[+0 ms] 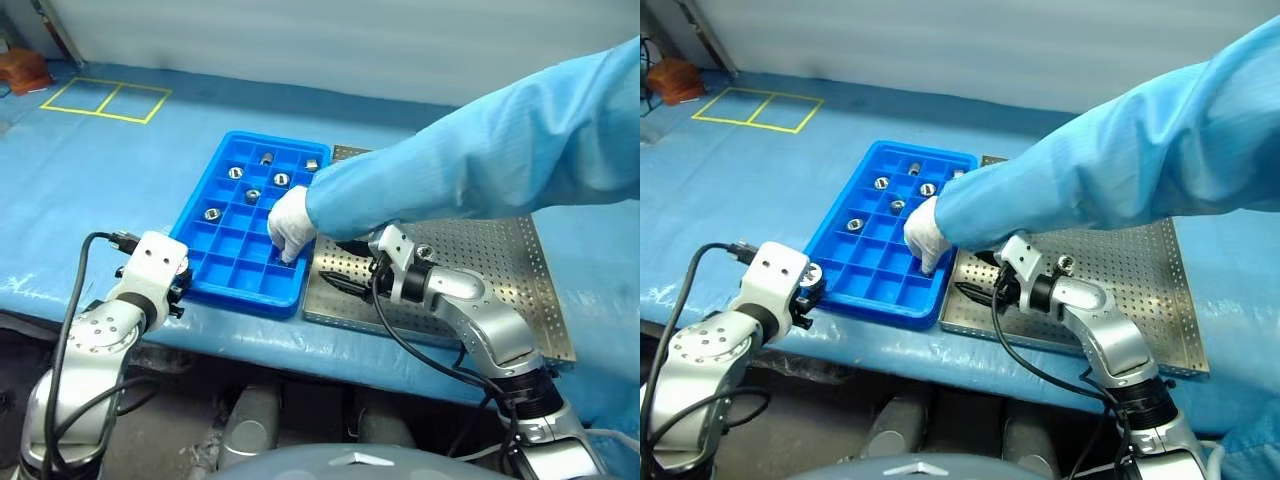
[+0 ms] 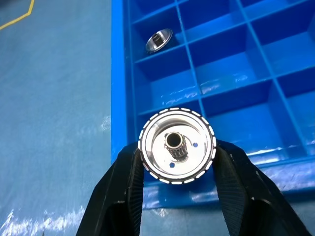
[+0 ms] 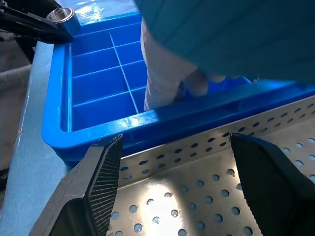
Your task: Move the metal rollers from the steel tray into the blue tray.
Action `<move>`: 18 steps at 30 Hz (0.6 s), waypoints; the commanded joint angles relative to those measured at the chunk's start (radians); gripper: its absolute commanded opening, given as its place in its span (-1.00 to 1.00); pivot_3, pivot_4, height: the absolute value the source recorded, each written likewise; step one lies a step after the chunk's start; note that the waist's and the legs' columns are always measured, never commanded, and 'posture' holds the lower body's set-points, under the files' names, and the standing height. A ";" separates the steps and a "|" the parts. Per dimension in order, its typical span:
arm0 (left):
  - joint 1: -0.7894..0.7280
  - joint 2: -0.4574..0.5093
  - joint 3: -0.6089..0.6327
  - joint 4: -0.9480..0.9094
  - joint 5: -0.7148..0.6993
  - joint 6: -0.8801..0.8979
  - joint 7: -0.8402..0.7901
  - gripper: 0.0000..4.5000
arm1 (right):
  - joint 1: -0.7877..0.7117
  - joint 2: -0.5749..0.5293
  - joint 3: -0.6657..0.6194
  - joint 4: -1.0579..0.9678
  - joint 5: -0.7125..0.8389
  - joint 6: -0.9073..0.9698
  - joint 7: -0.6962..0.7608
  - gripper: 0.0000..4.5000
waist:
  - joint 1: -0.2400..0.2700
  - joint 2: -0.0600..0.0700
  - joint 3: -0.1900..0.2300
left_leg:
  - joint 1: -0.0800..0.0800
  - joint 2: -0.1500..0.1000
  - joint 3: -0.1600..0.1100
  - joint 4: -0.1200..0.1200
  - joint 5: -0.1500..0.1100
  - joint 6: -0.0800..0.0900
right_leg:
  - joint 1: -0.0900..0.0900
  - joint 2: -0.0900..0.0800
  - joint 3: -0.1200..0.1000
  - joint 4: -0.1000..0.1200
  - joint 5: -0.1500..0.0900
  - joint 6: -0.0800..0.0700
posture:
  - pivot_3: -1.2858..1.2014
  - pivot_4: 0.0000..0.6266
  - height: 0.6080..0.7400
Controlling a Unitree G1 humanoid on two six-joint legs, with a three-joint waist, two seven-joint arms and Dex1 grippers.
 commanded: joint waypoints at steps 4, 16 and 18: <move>-0.044 -0.038 -0.013 0.081 0.010 -0.067 0.056 -0.21 | -0.013 0.003 -0.006 -0.020 0.001 -0.021 0.001 0.63 | 0.015 0.000 0.000 | 0.000 0.000 0.000 0.000 0.000 0.000 | 0.000 0.000 0.000 0.000 0.000 0.000 | 0.36 -0.52 1.00; -0.077 -0.001 -0.066 0.201 0.015 -0.169 0.061 0.68 | 0.017 -0.003 -0.028 -0.052 -0.001 -0.022 -0.035 0.63 | 0.011 0.000 0.000 | 0.000 0.000 0.001 -0.002 -0.001 -0.002 | -0.001 0.000 0.000 -0.001 0.000 -0.001 | 0.32 -0.52 1.00; -0.086 -0.024 -0.050 0.198 -0.005 -0.177 0.054 0.95 | 0.017 -0.003 -0.026 -0.054 -0.004 -0.024 -0.040 0.63 | 0.009 0.000 0.000 | 0.000 0.000 0.002 -0.002 -0.001 -0.002 | -0.001 0.000 0.000 -0.001 0.000 -0.001 | 0.32 -0.52 1.00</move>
